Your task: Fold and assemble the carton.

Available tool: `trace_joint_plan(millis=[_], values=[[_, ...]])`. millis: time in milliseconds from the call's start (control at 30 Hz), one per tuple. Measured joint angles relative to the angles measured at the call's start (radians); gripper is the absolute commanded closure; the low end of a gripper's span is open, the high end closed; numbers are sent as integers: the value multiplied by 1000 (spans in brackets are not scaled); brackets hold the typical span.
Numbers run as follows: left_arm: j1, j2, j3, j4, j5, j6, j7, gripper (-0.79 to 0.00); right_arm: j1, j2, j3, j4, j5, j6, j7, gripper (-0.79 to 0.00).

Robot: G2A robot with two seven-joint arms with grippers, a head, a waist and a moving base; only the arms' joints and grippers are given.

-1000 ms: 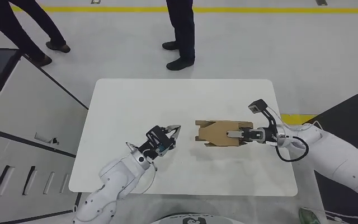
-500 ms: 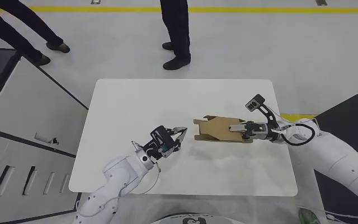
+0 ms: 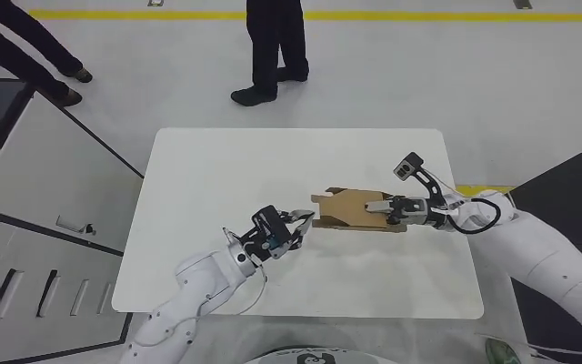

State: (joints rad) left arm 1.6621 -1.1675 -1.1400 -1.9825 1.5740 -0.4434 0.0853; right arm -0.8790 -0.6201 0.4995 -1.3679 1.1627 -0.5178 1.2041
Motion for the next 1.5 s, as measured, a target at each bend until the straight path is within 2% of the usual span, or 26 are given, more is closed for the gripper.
trace_joint_plan(millis=[300,767,1500], values=[[-41,-5,50,35,-19,-17,-3,0,-18,-29,45,25,-6,14,23,0],[-39,1,91,7,19,-46,-12,0,-52,-59,117,23,-73,52,-25,0],[-82,-5,194,18,100,2,-67,0,-143,-82,228,-1,-137,109,-47,0]])
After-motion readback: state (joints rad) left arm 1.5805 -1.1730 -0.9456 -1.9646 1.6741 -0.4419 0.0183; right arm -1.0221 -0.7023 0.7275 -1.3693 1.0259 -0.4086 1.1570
